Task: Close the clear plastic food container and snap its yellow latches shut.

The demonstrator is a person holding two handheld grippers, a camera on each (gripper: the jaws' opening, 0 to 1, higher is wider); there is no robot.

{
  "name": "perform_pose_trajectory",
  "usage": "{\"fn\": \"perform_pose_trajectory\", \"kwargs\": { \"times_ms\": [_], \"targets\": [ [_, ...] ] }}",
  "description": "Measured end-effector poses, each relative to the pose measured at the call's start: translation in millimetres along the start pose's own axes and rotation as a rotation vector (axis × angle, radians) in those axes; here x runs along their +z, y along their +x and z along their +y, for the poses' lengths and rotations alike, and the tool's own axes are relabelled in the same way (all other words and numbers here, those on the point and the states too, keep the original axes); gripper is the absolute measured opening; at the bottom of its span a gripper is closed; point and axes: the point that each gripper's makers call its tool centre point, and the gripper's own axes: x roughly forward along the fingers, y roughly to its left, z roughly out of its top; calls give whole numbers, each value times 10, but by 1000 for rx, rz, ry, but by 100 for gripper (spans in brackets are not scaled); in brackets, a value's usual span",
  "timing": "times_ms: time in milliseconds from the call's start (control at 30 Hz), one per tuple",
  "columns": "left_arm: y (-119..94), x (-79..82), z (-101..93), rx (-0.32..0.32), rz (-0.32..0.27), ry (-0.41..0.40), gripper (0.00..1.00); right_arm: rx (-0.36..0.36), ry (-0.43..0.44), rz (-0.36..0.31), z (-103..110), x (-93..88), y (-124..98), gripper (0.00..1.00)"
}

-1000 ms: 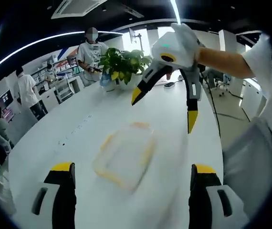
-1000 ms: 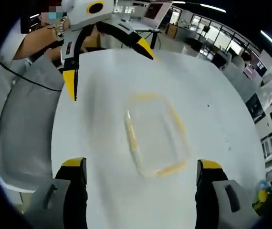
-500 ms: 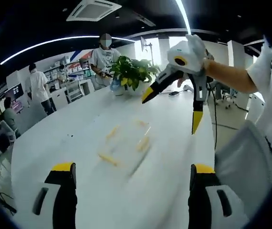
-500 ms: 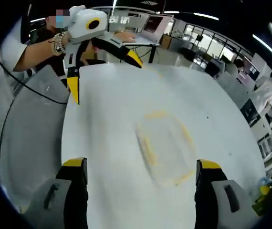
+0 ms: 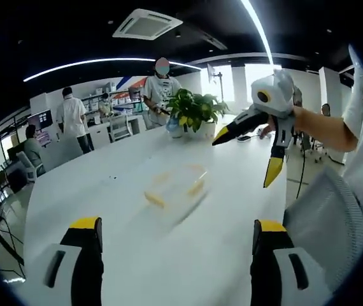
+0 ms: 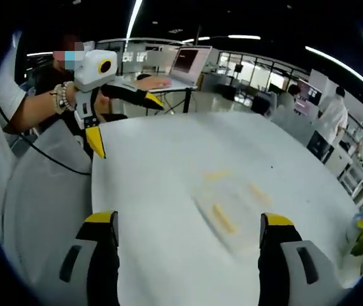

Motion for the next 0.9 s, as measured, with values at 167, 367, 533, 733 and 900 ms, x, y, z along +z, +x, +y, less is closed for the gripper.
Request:
{"fn": "perform_pose_trajectory", "kwargs": {
  "times_ms": [167,367,533,733,900],
  "targets": [
    [-135,-62,-30,13,-28,-19,95,-52,34,-44,121,-34,14,88],
    [-296,-88,-91,44,-72,-23,93,-133,67,-103,252,-32,12,85],
    [-397,-164,-61,93,-82,-5,92,-192,102,-165,329,-40,26,86],
    [-482,-258,-59,109,-89,-27,92,-295,142,-183,210,-76,-51,85],
    [-531,-272,-54,118,-93,-33,91,-338,244,-257,168,6,-171,84]
  ]
}}
